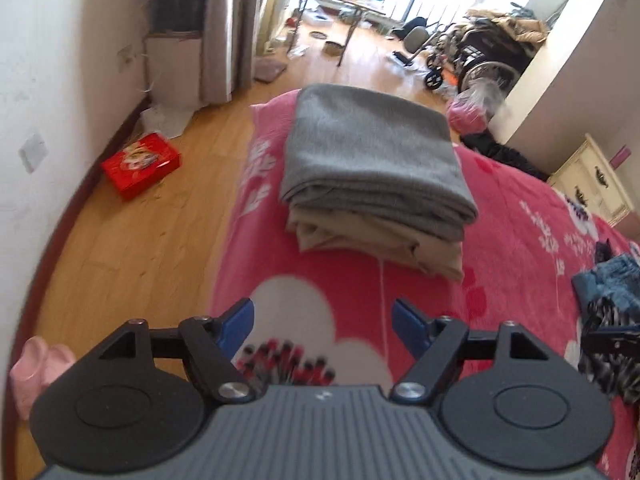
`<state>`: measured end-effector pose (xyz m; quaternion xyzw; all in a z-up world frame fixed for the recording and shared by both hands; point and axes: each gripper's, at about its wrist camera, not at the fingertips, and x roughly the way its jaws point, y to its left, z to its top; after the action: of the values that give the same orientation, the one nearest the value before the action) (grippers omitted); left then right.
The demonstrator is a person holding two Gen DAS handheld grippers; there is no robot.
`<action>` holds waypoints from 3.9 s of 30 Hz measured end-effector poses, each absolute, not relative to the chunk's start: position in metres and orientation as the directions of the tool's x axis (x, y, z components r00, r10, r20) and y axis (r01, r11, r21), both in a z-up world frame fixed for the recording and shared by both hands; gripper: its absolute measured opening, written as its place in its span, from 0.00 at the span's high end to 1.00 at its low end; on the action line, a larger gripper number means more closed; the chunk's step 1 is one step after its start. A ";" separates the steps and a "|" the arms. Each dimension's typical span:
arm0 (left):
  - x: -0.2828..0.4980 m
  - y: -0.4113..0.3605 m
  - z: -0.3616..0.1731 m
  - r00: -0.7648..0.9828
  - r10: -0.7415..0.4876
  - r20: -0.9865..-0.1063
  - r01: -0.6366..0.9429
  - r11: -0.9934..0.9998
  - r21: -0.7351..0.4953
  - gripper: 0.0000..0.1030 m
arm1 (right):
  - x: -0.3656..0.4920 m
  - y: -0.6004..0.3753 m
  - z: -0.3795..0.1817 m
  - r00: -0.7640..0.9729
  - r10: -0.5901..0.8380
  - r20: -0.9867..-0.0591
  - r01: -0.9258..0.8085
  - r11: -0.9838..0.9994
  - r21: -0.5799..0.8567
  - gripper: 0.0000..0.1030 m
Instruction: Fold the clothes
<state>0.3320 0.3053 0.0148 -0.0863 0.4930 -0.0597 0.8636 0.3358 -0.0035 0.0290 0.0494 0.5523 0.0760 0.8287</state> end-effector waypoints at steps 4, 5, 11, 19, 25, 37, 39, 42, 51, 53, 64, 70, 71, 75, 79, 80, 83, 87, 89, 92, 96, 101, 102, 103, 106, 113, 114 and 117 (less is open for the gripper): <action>0.310 0.299 0.069 0.564 -0.140 -0.814 0.025 0.988 -0.153 0.08 | 0.312 0.007 0.066 0.448 0.167 -0.878 -0.088 0.986 0.143 0.40; 0.308 0.293 0.079 0.587 -0.130 -0.799 0.037 0.990 -0.134 0.07 | 0.309 0.006 0.075 0.472 0.164 -0.866 -0.098 0.986 0.134 0.34; 0.275 0.249 0.117 0.712 -0.112 -0.693 0.014 0.989 -0.146 0.06 | 0.276 -0.010 0.104 0.601 0.201 -0.774 -0.158 0.979 0.132 0.10; 0.185 0.195 0.174 0.811 -0.004 -0.585 -0.090 0.987 -0.133 0.00 | 0.213 -0.046 0.139 0.709 0.277 -0.649 -0.211 0.961 0.179 0.01; 0.136 0.162 0.198 0.791 0.093 -0.605 -0.155 0.987 -0.051 0.00 | 0.163 -0.057 0.156 0.709 0.201 -0.676 -0.168 0.979 0.115 0.01; 0.102 0.165 0.192 0.730 0.146 -0.668 -0.216 0.976 -0.023 0.00 | 0.102 -0.052 0.156 0.689 0.112 -0.716 -0.074 0.994 0.084 0.01; 0.101 0.166 0.190 0.723 0.145 -0.675 -0.212 0.977 -0.017 0.00 | 0.099 -0.046 0.155 0.704 0.099 -0.703 -0.058 0.995 0.082 0.01; 0.099 0.165 0.188 0.714 0.158 -0.682 -0.214 0.977 0.002 0.00 | 0.096 -0.037 0.155 0.721 0.089 -0.687 -0.051 0.996 0.075 0.01; 0.099 0.166 0.187 0.712 0.172 -0.681 -0.210 0.977 0.028 0.00 | 0.103 -0.013 0.151 0.713 0.046 -0.700 -0.052 0.999 0.012 0.01; 0.100 0.166 0.186 0.710 0.181 -0.681 -0.213 0.976 0.038 0.00 | 0.105 -0.009 0.150 0.710 0.033 -0.704 -0.059 0.998 -0.013 0.01; 0.100 0.164 0.185 0.698 0.173 -0.695 -0.223 0.975 0.019 0.00 | 0.115 0.001 0.144 0.665 0.011 -0.746 -0.095 0.993 -0.070 0.01; 0.101 0.166 0.186 0.695 0.182 -0.696 -0.232 0.972 0.022 0.00 | 0.117 0.008 0.144 0.668 0.009 -0.744 -0.110 0.990 -0.087 0.01; 0.101 0.166 0.186 0.695 0.183 -0.696 -0.232 0.972 0.024 0.00 | 0.117 0.009 0.144 0.668 0.010 -0.744 -0.112 0.990 -0.087 0.01; 0.102 0.168 0.186 0.694 0.191 -0.694 -0.240 0.970 0.028 0.00 | 0.117 0.012 0.144 0.668 0.012 -0.744 -0.116 0.989 -0.088 0.01; 0.102 0.170 0.187 0.693 0.197 -0.693 -0.242 0.970 0.034 0.00 | 0.116 0.013 0.144 0.670 0.013 -0.742 -0.117 0.989 -0.088 0.01; 0.102 0.170 0.186 0.693 0.199 -0.693 -0.242 0.970 0.036 0.00 | 0.116 0.014 0.144 0.670 0.014 -0.743 -0.117 0.989 -0.087 0.01; 0.101 0.170 0.186 0.692 0.200 -0.694 -0.240 0.970 0.040 0.00 | 0.116 0.014 0.144 0.667 0.015 -0.745 -0.116 0.990 -0.085 0.01; 0.101 0.170 0.186 0.694 0.199 -0.692 -0.238 0.970 0.040 0.00 | 0.115 0.014 0.143 0.661 0.016 -0.750 -0.113 0.991 -0.078 0.01; 0.101 0.171 0.187 0.696 0.196 -0.691 -0.237 0.971 0.037 0.00 | 0.115 0.014 0.142 0.658 0.017 -0.753 -0.110 0.991 -0.074 0.01; 0.102 0.173 0.186 0.694 0.199 -0.692 -0.238 0.971 0.041 0.00 | 0.114 0.013 0.141 0.653 0.017 -0.757 -0.099 0.993 -0.064 0.01; 0.102 0.174 0.184 0.688 0.204 -0.697 -0.237 0.970 0.050 0.00 | 0.113 0.012 0.139 0.644 0.017 -0.765 -0.085 0.995 -0.050 0.01; 0.103 0.177 0.183 0.681 0.211 -0.701 -0.241 0.969 0.057 0.00 | 0.113 0.014 0.137 0.636 0.023 -0.771 -0.085 0.996 -0.040 0.01; 0.103 0.178 0.183 0.680 0.211 -0.702 -0.242 0.969 0.057 0.00 | 0.113 0.015 0.138 0.636 0.023 -0.771 -0.086 0.995 -0.042 0.01; 0.103 0.178 0.183 0.678 0.212 -0.703 -0.243 0.968 0.058 0.00 | 0.113 0.015 0.138 0.638 0.021 -0.770 -0.086 0.995 -0.044 0.01; 0.103 0.179 0.182 0.676 0.214 -0.705 -0.246 0.968 0.058 0.00 | 0.112 0.016 0.139 0.640 0.019 -0.768 -0.088 0.995 -0.049 0.01; 0.103 0.180 0.181 0.673 0.215 -0.708 -0.246 0.967 0.060 0.00 | 0.112 0.017 0.139 0.639 0.011 -0.769 -0.081 0.995 -0.053 0.01; 0.103 0.180 0.181 0.672 0.214 -0.709 -0.246 0.968 0.059 0.00 | 0.112 0.017 0.139 0.639 0.010 -0.769 -0.080 0.995 -0.053 0.01; 0.103 0.181 0.179 0.669 0.212 -0.713 -0.245 0.968 0.058 0.00 | 0.112 0.017 0.139 0.638 0.007 -0.770 -0.074 0.996 -0.053 0.01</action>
<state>0.1027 0.1809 0.1787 -0.0212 0.3874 0.1251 0.9131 0.1118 0.0173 0.1389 -0.0397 0.4247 0.0224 0.9042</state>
